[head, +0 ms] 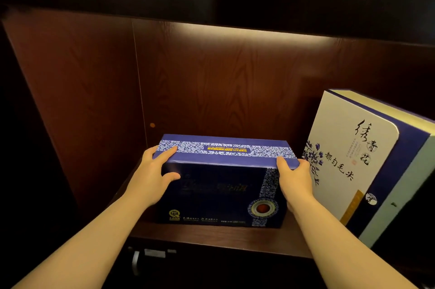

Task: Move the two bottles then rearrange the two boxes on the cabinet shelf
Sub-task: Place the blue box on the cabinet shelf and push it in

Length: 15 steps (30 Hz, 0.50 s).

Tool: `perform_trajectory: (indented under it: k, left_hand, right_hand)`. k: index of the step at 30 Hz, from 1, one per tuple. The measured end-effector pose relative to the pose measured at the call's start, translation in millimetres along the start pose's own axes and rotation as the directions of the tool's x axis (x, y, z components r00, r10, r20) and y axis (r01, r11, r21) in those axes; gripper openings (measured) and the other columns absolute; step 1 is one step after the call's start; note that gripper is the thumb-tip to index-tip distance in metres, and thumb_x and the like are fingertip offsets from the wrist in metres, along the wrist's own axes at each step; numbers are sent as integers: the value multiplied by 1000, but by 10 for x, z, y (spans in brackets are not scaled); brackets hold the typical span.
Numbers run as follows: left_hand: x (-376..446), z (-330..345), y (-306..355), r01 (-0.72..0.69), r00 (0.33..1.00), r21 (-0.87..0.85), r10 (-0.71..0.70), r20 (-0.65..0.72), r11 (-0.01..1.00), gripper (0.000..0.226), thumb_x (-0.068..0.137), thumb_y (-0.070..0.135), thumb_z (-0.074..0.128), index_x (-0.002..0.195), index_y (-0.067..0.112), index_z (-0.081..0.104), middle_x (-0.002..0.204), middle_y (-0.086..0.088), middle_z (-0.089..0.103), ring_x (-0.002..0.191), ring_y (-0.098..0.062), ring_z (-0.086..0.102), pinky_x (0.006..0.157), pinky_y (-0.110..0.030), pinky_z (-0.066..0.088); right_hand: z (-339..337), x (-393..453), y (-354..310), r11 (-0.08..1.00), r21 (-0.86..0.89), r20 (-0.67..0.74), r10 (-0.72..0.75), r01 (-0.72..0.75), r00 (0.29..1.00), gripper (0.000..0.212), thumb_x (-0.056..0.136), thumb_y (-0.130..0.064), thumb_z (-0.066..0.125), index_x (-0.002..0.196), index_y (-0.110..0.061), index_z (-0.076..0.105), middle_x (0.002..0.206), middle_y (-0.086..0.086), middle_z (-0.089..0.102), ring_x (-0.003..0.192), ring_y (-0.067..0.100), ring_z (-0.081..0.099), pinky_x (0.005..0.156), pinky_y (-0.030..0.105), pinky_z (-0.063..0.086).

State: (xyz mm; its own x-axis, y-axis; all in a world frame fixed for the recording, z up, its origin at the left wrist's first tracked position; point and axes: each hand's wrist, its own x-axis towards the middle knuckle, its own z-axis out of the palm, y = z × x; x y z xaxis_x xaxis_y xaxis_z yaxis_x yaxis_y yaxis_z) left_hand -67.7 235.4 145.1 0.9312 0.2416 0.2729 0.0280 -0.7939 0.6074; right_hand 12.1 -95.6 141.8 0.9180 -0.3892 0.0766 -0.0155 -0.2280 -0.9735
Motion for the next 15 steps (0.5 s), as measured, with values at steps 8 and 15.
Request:
perform_trajectory:
  k: [8, 15]
  left_hand:
    - [-99, -76, -99, -5, 1000, -21, 5, -9, 1000, 73, 89, 28, 72, 151, 34, 35, 153, -7, 30, 127, -31, 48, 97, -44, 50]
    - [-162, -114, -128, -4, 1000, -34, 3, -16, 999, 72, 89, 27, 73, 150, 35, 36, 153, -6, 31, 126, -30, 48, 95, -42, 50]
  right_hand:
    - [-6, -232, 7, 1000, -5, -14, -8, 8, 1000, 36, 92, -46, 64, 111, -18, 49, 107, 11, 65, 95, 32, 66, 82, 53, 58]
    - [-35, -358, 12, 999, -14, -22, -32, 32, 999, 36, 93, -44, 64, 111, -16, 50, 109, 14, 65, 98, 34, 66, 77, 47, 56]
